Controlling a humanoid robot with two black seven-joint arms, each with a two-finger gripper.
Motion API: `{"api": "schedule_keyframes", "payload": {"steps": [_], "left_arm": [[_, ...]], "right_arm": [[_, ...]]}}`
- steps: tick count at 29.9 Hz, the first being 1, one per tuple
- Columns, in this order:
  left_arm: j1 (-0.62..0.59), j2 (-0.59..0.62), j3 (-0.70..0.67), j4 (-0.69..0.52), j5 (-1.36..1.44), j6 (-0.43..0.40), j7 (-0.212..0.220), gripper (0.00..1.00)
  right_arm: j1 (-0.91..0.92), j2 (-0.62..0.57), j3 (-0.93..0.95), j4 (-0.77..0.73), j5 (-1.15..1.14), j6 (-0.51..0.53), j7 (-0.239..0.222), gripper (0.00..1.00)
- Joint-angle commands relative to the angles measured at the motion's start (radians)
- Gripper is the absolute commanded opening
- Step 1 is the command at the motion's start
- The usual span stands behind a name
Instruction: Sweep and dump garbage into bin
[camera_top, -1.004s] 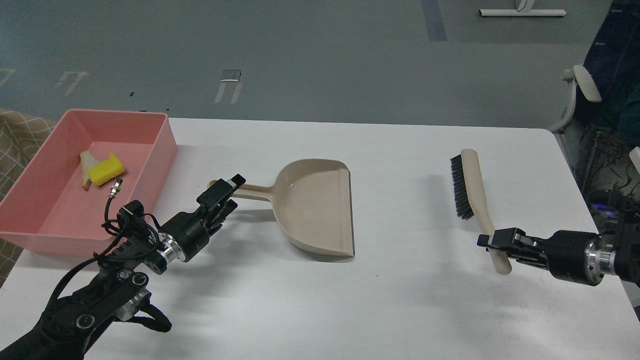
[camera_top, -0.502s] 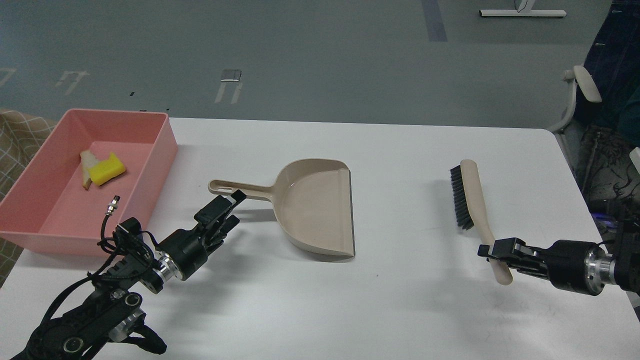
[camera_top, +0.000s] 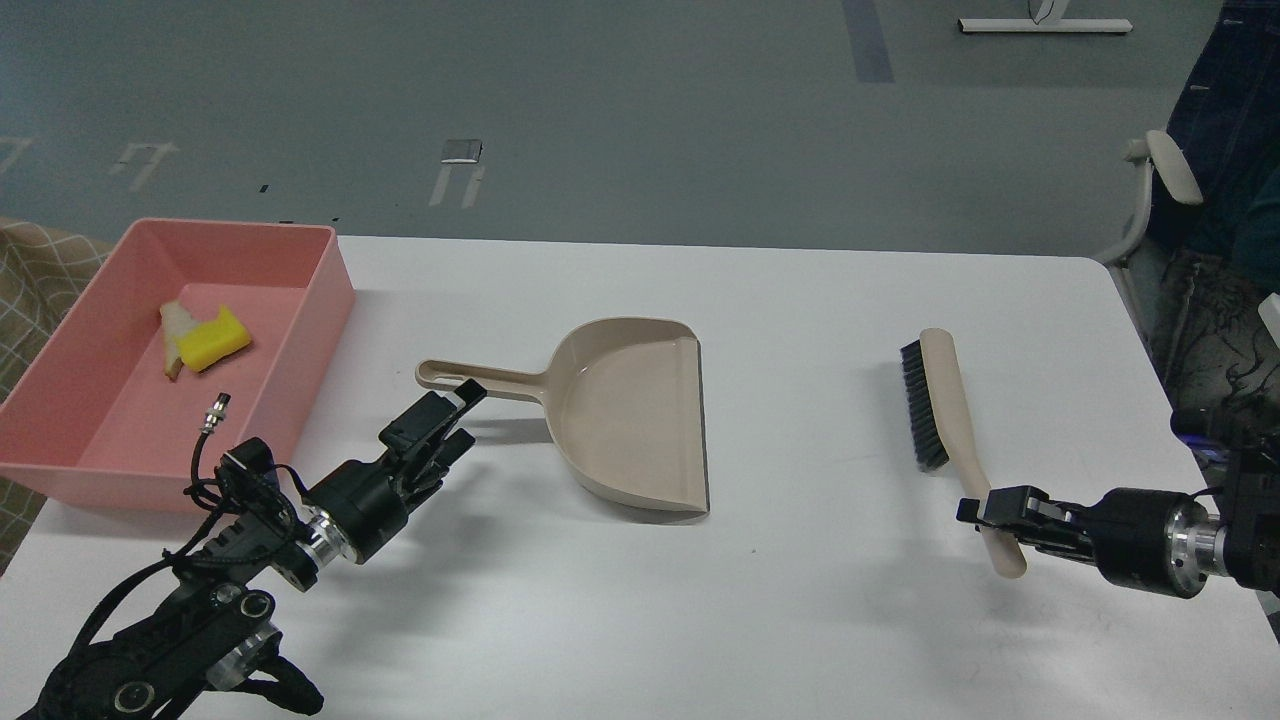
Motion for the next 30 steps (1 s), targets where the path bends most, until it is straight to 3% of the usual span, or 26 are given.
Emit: {"api": "schedule_keyframes", "payload": {"steps": [1, 3, 10, 23, 30], "left_arm": [[0.004, 0.010, -0.002, -0.012, 0.001, 0.000, -0.003, 0.98], [0.007, 0.019, -0.002, -0.024, 0.000, 0.000, -0.003, 0.98], [0.026, 0.022, -0.014, -0.046, 0.000, 0.000, -0.003, 0.98], [0.043, 0.034, -0.027, -0.048, -0.003, 0.000, -0.003, 0.98], [0.047, 0.037, -0.025, -0.061, -0.003, -0.001, -0.003, 0.98]], "right_arm": [[0.001, 0.001, -0.001, 0.000, 0.002, 0.000, -0.006, 0.02], [0.001, 0.001, -0.001, 0.000, 0.000, 0.000, -0.010, 0.04], [0.001, 0.003, -0.001, -0.001, 0.000, 0.000, -0.010, 0.32], [0.011, 0.001, -0.001, 0.002, 0.002, 0.000, -0.010, 0.46], [0.006, -0.016, 0.000, 0.014, 0.003, 0.000, -0.010, 0.47]]}}
